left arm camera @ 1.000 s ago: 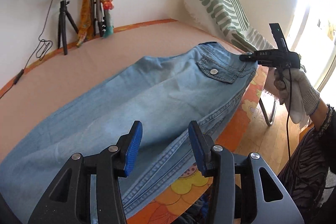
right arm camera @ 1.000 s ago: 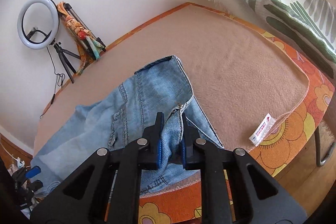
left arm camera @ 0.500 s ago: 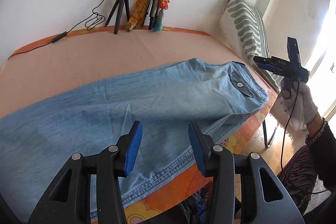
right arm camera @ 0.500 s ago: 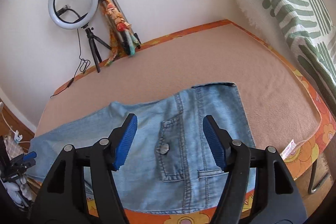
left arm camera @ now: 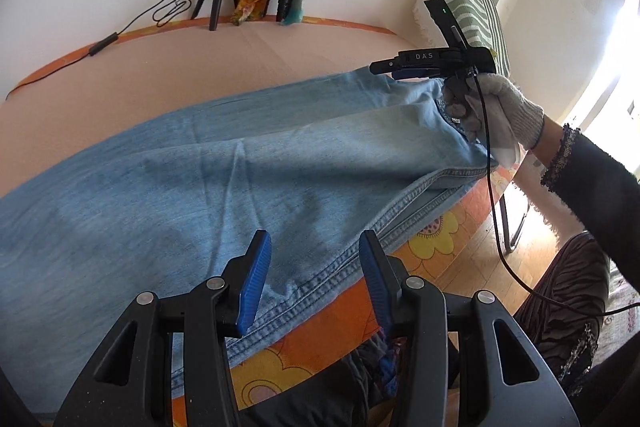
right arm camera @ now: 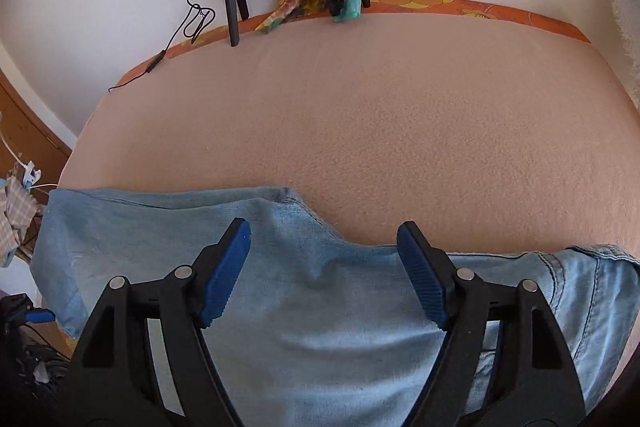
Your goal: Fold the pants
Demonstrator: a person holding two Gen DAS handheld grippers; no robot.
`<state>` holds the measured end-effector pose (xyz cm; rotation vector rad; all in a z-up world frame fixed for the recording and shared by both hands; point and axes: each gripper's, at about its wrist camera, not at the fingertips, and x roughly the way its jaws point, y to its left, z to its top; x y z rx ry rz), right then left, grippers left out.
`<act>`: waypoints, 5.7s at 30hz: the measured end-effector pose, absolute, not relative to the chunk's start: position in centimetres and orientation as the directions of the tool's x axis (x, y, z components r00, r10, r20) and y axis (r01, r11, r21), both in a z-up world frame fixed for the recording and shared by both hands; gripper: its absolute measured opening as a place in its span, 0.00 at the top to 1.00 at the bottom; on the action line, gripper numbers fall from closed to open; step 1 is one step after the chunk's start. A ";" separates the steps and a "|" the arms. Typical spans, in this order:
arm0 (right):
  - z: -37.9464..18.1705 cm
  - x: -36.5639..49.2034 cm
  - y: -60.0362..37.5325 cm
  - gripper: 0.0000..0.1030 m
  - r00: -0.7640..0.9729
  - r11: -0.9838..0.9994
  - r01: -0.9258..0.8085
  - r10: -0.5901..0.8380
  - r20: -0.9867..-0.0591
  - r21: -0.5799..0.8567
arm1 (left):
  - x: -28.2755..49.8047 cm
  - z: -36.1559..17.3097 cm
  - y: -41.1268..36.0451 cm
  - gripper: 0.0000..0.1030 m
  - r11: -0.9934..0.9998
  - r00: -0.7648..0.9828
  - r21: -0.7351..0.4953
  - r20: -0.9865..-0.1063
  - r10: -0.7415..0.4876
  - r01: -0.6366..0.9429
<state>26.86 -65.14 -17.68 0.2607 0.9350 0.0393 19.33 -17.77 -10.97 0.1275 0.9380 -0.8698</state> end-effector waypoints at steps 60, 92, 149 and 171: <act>-20.3 -0.5 -78.0 0.85 0.652 0.571 0.640 -0.049 -0.757 0.514 | 17.4 -14.0 -29.6 0.67 0.430 0.111 -0.205 -0.789 -0.604 0.879; -13.2 3.0 -71.2 0.41 0.727 0.801 0.515 -0.219 -0.651 0.305 | 19.0 -8.7 -18.0 0.50 0.637 0.260 -0.431 -0.659 -0.706 0.639; -11.4 20.2 -44.3 0.29 0.741 0.955 -0.050 0.231 -0.630 0.292 | 16.6 -16.8 23.4 0.52 0.688 0.711 -0.618 -0.671 -0.211 -0.379; -12.1 19.9 -43.6 0.29 0.711 0.942 -0.088 0.287 -0.642 0.323 | 18.3 -14.4 21.1 0.93 0.807 0.746 -0.483 -0.662 -0.081 -0.340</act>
